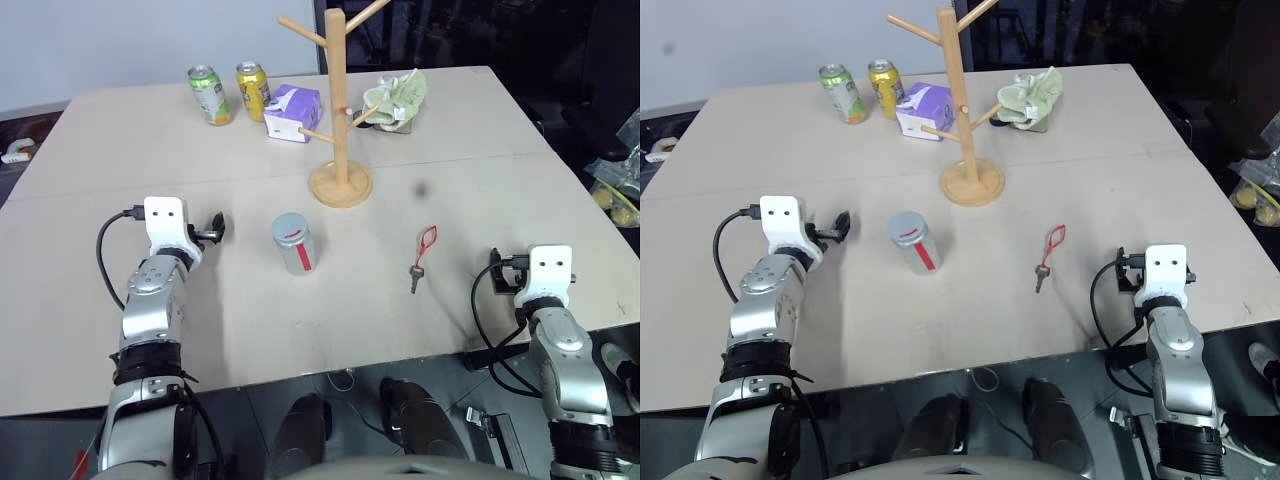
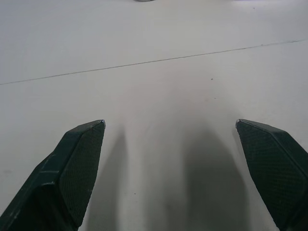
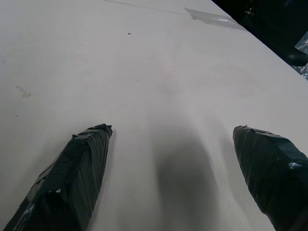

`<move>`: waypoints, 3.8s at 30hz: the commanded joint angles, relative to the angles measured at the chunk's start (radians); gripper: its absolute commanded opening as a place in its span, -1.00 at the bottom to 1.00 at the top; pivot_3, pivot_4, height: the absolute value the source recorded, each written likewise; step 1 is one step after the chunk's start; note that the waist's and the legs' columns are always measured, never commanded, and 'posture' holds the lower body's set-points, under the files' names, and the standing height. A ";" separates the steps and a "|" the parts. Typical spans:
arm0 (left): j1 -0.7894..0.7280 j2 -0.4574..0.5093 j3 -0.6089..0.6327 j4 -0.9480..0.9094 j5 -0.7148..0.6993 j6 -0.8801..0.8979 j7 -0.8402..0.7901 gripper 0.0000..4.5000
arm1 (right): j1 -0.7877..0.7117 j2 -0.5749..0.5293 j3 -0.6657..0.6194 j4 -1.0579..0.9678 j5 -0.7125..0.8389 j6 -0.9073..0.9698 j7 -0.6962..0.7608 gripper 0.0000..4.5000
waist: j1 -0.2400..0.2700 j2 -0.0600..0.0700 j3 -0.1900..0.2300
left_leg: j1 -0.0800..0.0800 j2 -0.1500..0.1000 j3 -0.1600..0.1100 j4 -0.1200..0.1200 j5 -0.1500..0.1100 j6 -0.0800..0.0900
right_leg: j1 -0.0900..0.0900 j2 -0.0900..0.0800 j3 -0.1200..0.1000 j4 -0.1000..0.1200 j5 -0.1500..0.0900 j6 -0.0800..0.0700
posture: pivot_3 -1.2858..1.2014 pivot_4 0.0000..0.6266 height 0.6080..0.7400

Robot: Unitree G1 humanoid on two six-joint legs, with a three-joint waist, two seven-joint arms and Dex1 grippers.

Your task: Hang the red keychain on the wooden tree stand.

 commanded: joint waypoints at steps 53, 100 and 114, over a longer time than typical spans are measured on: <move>0.113 0.274 -0.191 -0.515 -0.332 0.325 -0.755 1.00 | -0.346 -0.448 0.067 -0.489 0.968 0.612 0.630 0.93 | -0.017 0.000 0.003 | -0.001 0.001 0.001 0.000 0.000 0.000 | -0.001 0.002 0.000 -0.001 -0.003 -0.004 | 0.03 -0.52 1.00; -0.237 0.291 0.212 0.294 -0.075 0.075 0.115 0.24 | -0.586 -0.332 0.216 -0.394 0.866 0.530 0.607 1.00 | 0.007 -0.004 0.000 | -0.006 -0.001 -0.008 0.001 0.000 0.000 | -0.001 -0.004 -0.010 -0.002 0.000 0.000 | 0.03 -0.52 1.00; -0.216 0.278 0.247 0.173 -0.106 0.125 0.180 0.95 | -0.585 -0.331 0.209 -0.396 0.874 0.535 0.588 1.00 | 0.003 -0.004 0.000 | -0.006 -0.001 -0.008 0.001 0.000 0.000 | -0.001 -0.005 -0.010 -0.001 0.001 -0.001 | 0.03 -0.52 1.00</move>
